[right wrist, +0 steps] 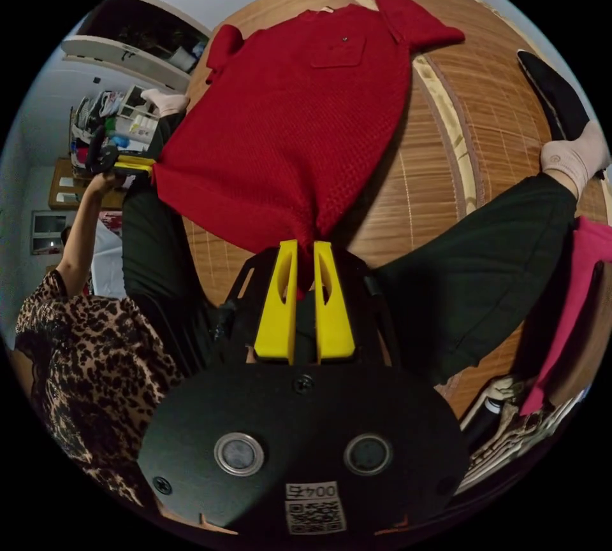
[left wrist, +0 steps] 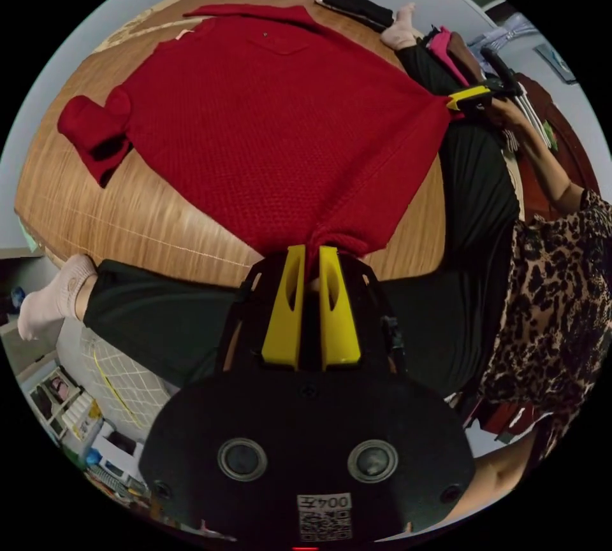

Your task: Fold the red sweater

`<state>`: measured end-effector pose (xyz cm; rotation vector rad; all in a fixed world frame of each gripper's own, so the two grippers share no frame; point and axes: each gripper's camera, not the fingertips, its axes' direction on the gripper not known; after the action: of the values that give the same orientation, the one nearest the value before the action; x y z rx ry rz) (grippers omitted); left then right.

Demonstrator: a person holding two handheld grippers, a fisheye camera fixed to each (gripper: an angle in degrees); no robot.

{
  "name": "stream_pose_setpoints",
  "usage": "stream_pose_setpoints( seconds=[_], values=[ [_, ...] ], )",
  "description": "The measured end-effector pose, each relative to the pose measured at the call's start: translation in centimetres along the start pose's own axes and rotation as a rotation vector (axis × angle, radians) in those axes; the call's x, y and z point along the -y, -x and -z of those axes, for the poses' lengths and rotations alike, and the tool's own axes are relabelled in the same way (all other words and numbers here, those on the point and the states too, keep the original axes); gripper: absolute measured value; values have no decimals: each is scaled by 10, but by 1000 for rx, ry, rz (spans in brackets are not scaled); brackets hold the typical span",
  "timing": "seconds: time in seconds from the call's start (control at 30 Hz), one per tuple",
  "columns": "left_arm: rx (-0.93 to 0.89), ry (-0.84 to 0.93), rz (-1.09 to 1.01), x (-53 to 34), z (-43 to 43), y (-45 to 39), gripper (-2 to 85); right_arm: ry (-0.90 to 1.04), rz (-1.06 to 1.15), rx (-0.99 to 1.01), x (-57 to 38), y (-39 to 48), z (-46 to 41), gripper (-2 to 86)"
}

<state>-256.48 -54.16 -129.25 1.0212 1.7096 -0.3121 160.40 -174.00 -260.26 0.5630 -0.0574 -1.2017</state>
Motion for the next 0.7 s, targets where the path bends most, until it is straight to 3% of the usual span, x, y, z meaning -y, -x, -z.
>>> stream_pose_setpoints(
  seconds=[0.23,0.37,0.5,0.7],
  values=[
    [-94,142,-87,-4,16,-8,48,162,52,-91,-24,30,0,50],
    [-81,-117,-59,-13,79,8,75,-30,78,-141,-37,51,44,116],
    [1,-468,172,20,82,48,120,-179,100,-167,-1,67,29,159],
    [54,-586,527,48,-10,94,173,-199,43,-289,57,79,-67,193]
  ],
)
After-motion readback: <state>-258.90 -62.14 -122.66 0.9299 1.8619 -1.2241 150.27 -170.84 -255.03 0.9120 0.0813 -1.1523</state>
